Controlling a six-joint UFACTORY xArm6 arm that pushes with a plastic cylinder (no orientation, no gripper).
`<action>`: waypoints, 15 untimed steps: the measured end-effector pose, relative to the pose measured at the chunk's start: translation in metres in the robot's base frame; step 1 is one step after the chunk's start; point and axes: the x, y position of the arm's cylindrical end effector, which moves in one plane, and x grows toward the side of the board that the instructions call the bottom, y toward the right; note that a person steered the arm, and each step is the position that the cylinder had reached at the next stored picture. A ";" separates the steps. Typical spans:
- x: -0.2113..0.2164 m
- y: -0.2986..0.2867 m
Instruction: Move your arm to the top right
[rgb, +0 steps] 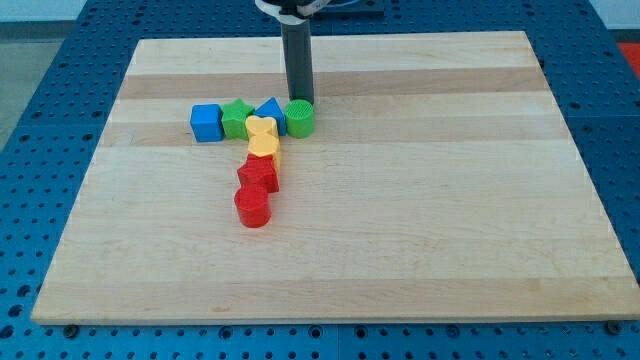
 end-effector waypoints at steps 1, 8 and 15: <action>0.000 0.004; -0.063 0.059; -0.123 0.278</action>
